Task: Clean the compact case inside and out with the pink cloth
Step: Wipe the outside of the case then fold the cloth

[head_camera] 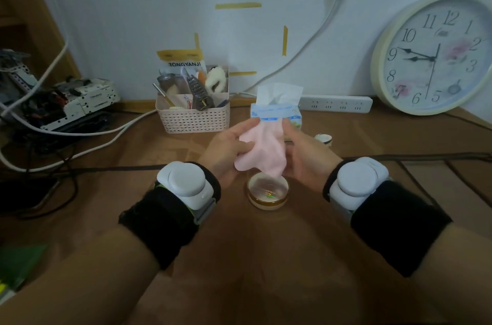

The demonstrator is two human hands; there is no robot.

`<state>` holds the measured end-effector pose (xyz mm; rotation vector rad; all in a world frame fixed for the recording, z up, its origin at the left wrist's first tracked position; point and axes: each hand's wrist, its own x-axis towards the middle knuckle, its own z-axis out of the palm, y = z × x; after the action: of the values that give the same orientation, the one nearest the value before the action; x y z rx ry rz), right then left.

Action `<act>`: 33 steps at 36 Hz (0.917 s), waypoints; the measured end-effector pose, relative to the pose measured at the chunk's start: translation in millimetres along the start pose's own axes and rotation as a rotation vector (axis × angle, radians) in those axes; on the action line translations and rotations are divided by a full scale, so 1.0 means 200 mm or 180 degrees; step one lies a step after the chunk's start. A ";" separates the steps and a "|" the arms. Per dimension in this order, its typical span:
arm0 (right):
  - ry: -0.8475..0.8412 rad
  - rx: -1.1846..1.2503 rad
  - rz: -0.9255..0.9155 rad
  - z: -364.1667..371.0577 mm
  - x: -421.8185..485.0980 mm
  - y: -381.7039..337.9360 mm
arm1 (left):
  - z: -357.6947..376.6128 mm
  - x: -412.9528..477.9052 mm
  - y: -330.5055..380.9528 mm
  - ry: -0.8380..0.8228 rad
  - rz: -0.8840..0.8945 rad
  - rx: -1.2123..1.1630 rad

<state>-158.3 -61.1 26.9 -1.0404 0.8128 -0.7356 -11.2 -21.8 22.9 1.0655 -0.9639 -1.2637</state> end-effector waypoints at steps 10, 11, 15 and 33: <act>0.0559 -0.0697 -0.0786 -0.06 0.04 0.00 | -0.05 0.00 -0.03 0.0352 0.0228 0.0812; 0.0533 -0.0782 -0.0791 -0.07 0.04 0.00 | -0.05 0.00 -0.03 0.0379 0.0238 0.0832; 0.0355 -0.1427 -0.0845 -0.08 0.04 0.00 | -0.07 0.00 -0.04 0.0460 0.0287 0.0950; 0.0865 -0.2335 -0.1269 -0.06 0.05 -0.01 | -0.02 -0.05 -0.03 -0.0009 -0.0598 0.0230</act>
<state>-163.9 -75.1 22.9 -1.8223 1.1681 -0.9551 -9.7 -10.7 17.2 1.2340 -0.9343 -1.3917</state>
